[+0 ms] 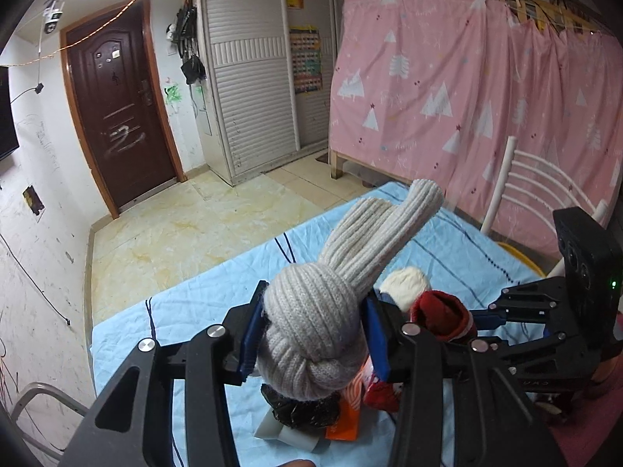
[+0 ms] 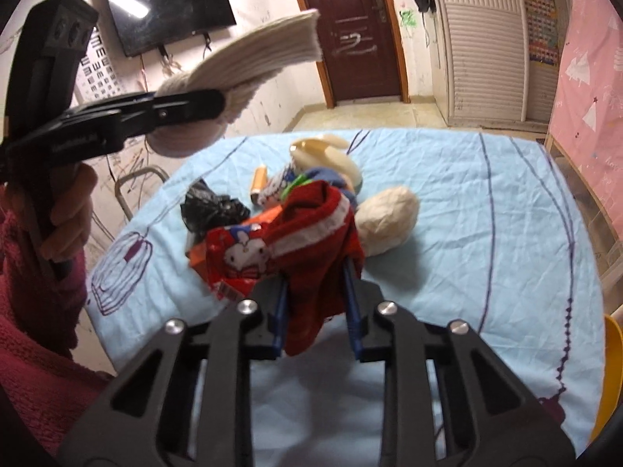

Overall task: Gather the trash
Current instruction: 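Grasp the red knit hat with the right tool while the left tool grasps the grey bunny, then drop the red hat and grey bunny into the yellow bucket, opening both tools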

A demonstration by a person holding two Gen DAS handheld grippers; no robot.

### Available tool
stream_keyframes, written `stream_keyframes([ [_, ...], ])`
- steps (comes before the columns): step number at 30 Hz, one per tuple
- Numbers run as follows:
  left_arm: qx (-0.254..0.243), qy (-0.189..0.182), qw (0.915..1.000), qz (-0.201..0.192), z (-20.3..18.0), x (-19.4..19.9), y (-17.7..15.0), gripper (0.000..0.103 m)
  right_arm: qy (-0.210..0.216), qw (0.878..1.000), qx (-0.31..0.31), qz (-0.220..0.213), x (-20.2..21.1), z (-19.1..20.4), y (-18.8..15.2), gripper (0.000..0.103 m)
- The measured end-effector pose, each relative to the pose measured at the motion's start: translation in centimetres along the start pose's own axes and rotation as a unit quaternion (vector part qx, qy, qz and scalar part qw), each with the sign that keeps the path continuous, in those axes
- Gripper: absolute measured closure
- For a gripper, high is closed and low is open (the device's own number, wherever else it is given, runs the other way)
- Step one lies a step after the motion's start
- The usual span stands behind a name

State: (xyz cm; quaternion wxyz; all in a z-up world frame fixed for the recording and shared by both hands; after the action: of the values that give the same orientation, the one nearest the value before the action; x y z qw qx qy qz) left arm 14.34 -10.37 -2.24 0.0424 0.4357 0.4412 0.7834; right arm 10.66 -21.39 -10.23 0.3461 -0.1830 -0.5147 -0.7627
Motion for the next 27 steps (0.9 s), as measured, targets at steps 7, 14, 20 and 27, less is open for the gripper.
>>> stream_keyframes([
  [7,0.0,0.007,0.9999,-0.008,-1.2,1.0,1.4,0.066,0.004,0.999,-0.01,-0.033,2.6,-1.7,0.7,0.08],
  [14,-0.023,0.002,0.9996,-0.014,-4.1,0.9,3.7,0.066,-0.007,0.997,-0.026,-0.072,5.5,-4.5,1.7,0.08],
  [20,-0.053,-0.017,0.9982,-0.022,-8.1,0.3,6.2,0.066,-0.043,0.992,-0.052,-0.11,9.2,-8.9,2.0,0.08],
  [27,-0.089,-0.043,0.9947,-0.027,-13.1,-1.2,9.1,0.066,-0.092,0.982,-0.083,-0.142,13.3,-14.2,1.7,0.08],
])
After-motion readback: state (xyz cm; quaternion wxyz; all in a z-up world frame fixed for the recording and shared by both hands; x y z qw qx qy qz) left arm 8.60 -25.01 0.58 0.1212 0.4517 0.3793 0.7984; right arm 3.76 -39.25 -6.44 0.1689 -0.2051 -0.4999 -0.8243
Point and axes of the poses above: each gripper's, at about its wrist camera, not at the fingertips, and x roughly against the way its jaws point, z to its left, y to its top, the point moved 5 cm from there along -x, roughly the way its jaws point, and after that the axes turned 13 degrees about -x, right-handed, at the moved point
